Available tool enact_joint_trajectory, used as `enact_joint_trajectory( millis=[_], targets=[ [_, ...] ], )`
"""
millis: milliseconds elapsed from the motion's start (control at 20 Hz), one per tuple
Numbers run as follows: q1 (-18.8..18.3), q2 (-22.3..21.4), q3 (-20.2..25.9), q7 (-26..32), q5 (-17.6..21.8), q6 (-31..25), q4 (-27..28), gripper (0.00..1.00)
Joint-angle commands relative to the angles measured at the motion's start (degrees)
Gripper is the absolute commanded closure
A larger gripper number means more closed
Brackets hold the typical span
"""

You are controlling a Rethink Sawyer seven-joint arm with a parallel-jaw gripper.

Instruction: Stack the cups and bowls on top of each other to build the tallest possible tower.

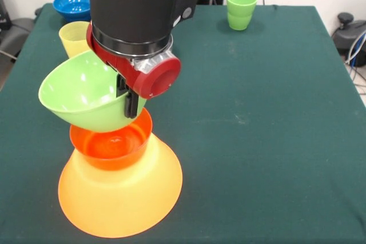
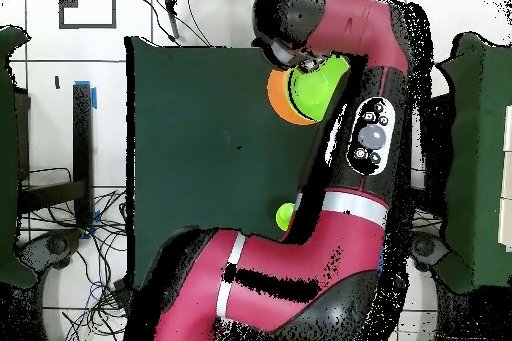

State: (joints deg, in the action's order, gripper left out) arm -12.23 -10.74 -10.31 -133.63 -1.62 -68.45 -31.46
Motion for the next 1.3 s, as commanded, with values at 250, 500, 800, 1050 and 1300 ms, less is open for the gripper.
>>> enact_joint_trajectory(
  millis=[250, 500, 800, 1050, 1300],
  targets=[
    [-0.5, 2.2, 3.9, 9.5, 2.2, -3.2, 1.8, 1.0],
    [-0.4, 1.7, 3.5, 9.8, 2.4, -2.2, 0.8, 1.0],
    [-0.2, 1.7, 3.0, 9.7, 2.9, -2.1, 1.1, 1.0],
    [0.0, 2.2, 2.8, 8.9, 3.5, -0.2, 1.5, 1.0],
    [0.7, 2.3, 1.9, 7.4, 3.9, -0.3, 2.2, 1.0]
  ],
)
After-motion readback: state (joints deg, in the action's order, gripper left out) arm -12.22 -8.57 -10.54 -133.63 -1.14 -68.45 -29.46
